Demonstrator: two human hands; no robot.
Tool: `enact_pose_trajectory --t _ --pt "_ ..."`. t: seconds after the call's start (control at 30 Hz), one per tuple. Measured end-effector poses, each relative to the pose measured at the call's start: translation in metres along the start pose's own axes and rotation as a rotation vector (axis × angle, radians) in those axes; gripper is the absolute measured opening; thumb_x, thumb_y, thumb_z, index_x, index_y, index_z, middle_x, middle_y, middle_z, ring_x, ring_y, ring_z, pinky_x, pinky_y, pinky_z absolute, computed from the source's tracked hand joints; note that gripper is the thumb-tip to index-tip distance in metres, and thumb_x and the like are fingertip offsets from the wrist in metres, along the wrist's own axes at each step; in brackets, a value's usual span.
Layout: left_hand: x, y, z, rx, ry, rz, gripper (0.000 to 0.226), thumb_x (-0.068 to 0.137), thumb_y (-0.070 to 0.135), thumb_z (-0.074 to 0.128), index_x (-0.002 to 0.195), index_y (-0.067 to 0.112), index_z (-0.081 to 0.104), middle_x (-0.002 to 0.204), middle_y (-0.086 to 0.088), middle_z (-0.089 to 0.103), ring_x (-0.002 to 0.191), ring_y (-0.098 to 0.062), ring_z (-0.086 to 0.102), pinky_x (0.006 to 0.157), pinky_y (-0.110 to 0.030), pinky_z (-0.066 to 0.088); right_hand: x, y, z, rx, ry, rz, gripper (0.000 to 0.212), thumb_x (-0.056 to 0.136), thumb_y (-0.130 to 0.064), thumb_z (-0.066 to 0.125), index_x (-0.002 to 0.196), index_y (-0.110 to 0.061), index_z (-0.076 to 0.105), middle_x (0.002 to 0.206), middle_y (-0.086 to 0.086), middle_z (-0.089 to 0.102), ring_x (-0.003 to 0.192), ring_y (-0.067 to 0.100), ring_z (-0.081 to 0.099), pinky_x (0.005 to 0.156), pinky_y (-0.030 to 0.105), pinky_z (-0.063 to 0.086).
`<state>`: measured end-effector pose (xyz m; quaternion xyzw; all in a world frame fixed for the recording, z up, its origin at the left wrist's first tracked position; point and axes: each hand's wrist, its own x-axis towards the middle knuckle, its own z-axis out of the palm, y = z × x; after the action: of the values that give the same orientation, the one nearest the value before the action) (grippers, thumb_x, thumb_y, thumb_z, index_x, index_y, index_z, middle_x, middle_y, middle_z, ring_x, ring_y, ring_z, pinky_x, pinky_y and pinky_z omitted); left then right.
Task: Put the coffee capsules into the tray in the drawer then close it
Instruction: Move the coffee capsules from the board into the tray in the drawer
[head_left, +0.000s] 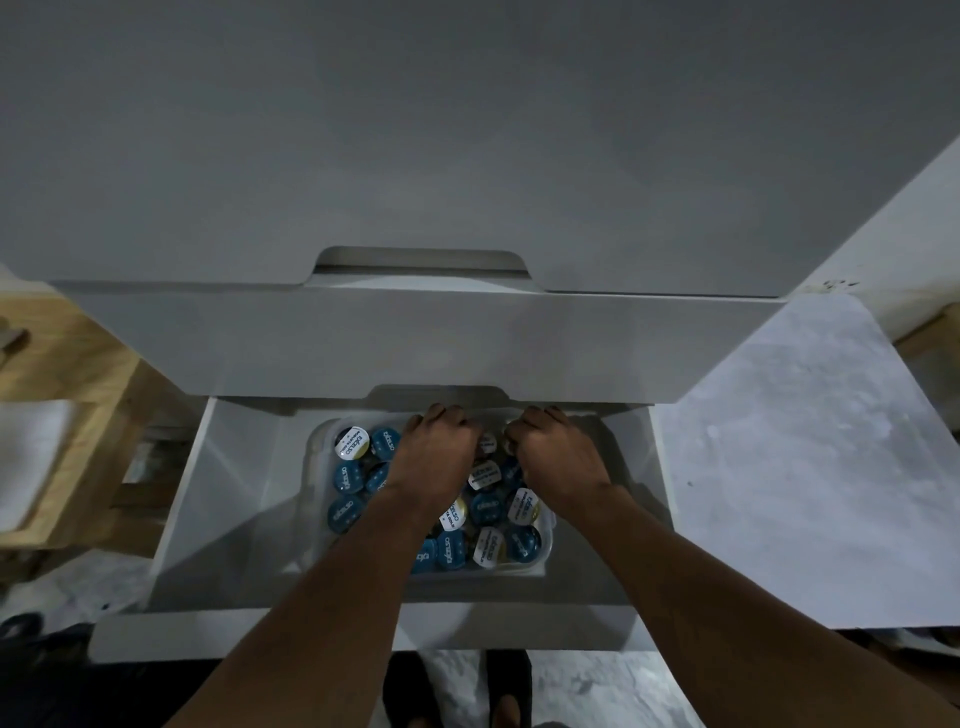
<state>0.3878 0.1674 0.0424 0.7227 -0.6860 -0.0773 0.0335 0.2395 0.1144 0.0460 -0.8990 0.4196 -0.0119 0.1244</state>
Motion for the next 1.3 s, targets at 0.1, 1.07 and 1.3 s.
enact_pose_trajectory --t 0.1,1.07,1.3 --pt "0.002 0.004 -0.002 0.013 -0.031 -0.027 0.024 0.087 0.013 0.054 0.110 0.015 0.059 0.113 -0.006 0.059 0.110 -0.025 0.049 0.094 -0.037 0.040 0.001 0.000 0.001 0.023 -0.005 0.000 0.025 0.083 -0.003 0.057 0.106 -0.010 0.062 0.114 0.011 0.059 0.111 0.030 0.050 0.084 0.038 0.048" --pt "-0.066 0.004 -0.046 -0.088 0.123 -0.094 0.026 0.094 0.024 0.050 0.115 0.012 0.060 0.115 -0.008 0.060 0.100 -0.024 0.059 0.086 -0.036 0.047 -0.049 -0.031 -0.030 0.093 0.079 0.153 0.030 0.093 -0.023 0.048 0.118 -0.008 0.054 0.117 0.013 0.060 0.109 0.030 0.053 0.088 0.040 0.047" --pt "-0.148 0.001 -0.077 -0.033 0.259 0.062 0.025 0.091 0.015 0.054 0.111 0.004 0.064 0.116 -0.012 0.061 0.106 -0.026 0.056 0.085 -0.044 0.049 -0.106 -0.095 -0.040 0.094 0.199 0.234 0.031 0.092 -0.021 0.048 0.118 -0.006 0.056 0.121 0.015 0.059 0.108 0.029 0.053 0.090 0.041 0.047"
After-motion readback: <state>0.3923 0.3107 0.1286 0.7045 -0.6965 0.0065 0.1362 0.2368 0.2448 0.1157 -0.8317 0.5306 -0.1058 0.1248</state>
